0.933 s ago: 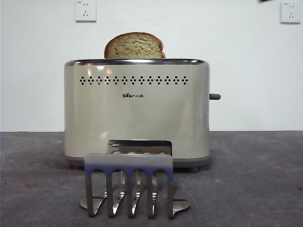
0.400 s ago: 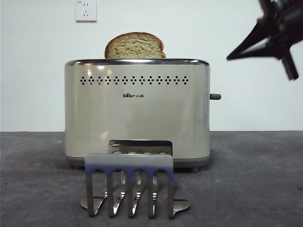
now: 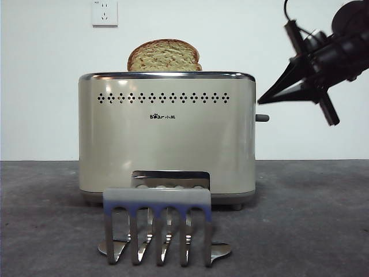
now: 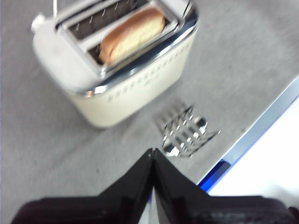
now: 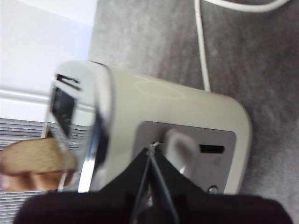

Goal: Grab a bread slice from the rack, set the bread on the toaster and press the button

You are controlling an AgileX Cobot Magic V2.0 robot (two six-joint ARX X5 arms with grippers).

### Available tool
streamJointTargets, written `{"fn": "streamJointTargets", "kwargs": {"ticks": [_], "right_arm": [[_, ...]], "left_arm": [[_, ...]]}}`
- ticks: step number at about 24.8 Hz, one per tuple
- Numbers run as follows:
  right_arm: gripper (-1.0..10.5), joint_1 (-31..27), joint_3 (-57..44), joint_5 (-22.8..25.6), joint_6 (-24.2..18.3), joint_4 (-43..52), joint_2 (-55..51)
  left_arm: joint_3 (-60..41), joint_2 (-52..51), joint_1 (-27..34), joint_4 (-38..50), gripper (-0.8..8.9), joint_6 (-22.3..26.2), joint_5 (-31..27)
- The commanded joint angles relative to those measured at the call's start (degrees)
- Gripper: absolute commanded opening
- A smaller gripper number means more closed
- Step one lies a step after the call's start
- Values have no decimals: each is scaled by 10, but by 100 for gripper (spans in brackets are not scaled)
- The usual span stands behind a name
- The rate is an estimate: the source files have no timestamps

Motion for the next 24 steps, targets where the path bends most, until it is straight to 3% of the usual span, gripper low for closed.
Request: {"fn": "streamJointTargets", "kwargs": {"ticks": [1, 12, 16, 19, 20, 24], "right_arm": [[-2, 3, 3, 13, -10, 3, 17], [-3, 5, 3, 57, -12, -10, 56], [-2, 8, 3, 63, -48, -35, 70], [-2, 1, 7, 138, -51, -37, 56], [-2, -5, 7, 143, -52, -37, 46], [-2, -12, 7, 101, -54, -34, 0]], "left_arm": [[-20, -15, 0, 2, -8, -18, -2], [-22, -43, 0, 2, -8, -26, -2], [-22, -42, 0, 2, -8, -26, -2], [-22, -42, 0, 2, -8, -26, -2], [-22, -43, 0, 2, -8, -26, -2], [-22, -42, 0, 2, -8, -26, -2]]}}
